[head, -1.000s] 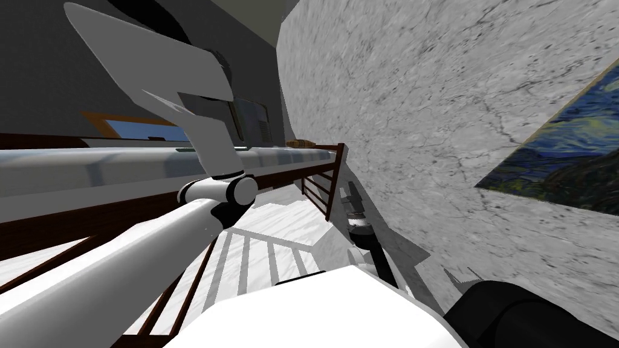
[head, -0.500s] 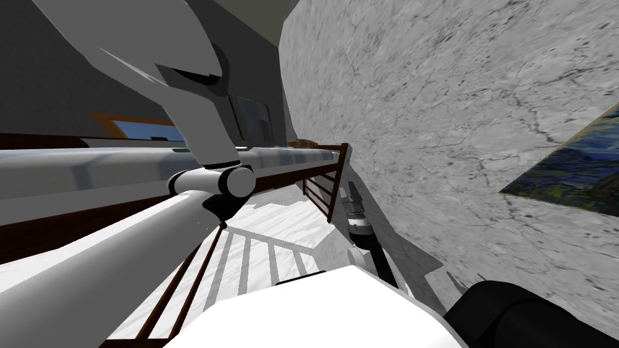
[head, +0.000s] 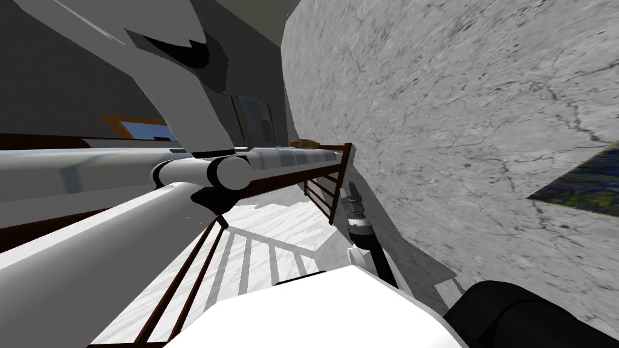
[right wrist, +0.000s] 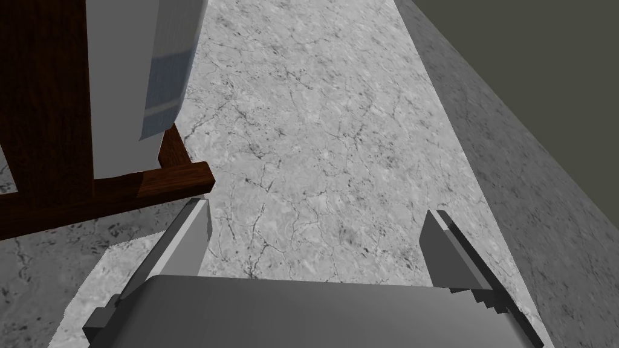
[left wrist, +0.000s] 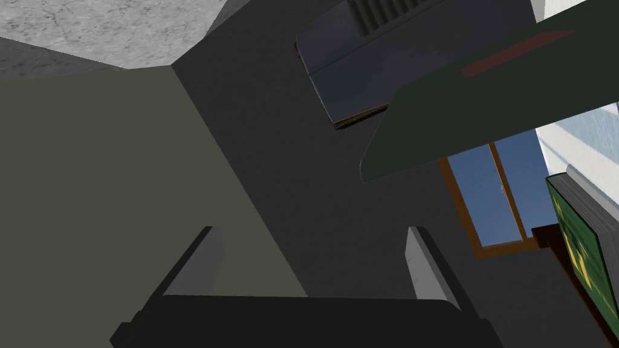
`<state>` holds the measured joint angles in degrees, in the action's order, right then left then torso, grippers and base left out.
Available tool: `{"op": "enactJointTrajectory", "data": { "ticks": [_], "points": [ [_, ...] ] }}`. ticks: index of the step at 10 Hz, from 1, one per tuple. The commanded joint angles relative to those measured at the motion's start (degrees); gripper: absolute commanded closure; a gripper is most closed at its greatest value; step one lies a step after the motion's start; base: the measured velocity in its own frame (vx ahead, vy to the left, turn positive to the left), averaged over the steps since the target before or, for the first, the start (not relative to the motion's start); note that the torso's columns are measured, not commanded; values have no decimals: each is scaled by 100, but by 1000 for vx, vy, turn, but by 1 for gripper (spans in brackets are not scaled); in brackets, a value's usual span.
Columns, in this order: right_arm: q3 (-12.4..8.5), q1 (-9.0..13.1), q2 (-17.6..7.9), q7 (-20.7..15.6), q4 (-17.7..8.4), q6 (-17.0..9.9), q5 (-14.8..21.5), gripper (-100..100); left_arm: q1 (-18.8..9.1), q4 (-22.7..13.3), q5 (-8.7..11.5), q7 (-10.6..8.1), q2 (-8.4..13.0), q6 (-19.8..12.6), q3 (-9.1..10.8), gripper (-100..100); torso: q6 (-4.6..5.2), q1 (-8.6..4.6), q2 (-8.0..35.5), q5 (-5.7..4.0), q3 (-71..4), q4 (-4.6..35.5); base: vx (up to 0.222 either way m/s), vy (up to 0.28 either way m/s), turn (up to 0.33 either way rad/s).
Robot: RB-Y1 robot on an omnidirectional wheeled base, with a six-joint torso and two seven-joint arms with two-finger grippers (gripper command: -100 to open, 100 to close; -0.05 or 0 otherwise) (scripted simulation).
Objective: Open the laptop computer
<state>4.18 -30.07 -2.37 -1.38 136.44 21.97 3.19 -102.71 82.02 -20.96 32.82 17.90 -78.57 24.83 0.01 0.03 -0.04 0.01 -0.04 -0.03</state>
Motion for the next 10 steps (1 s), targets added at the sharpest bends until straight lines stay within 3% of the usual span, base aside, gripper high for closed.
{"op": "enactJointTrajectory", "data": {
  "ticks": [1,2,10],
  "points": [
    [0,0,0,0,0,0,0,0,-296,-217,3,111,66,-431,58,-100,-1,-2,-3,0,0,2,69,13,29],
    [0,0,0,0,0,0,0,0,-512,-384,11,199,121,-600,105,-100,0,-3,2,0,1,0,74,21,43],
    [0,0,0,0,0,0,0,0,-1178,-947,60,491,310,-1641,258,-100,-1,-3,11,-1,7,4,63,18,37]
  ]
}}
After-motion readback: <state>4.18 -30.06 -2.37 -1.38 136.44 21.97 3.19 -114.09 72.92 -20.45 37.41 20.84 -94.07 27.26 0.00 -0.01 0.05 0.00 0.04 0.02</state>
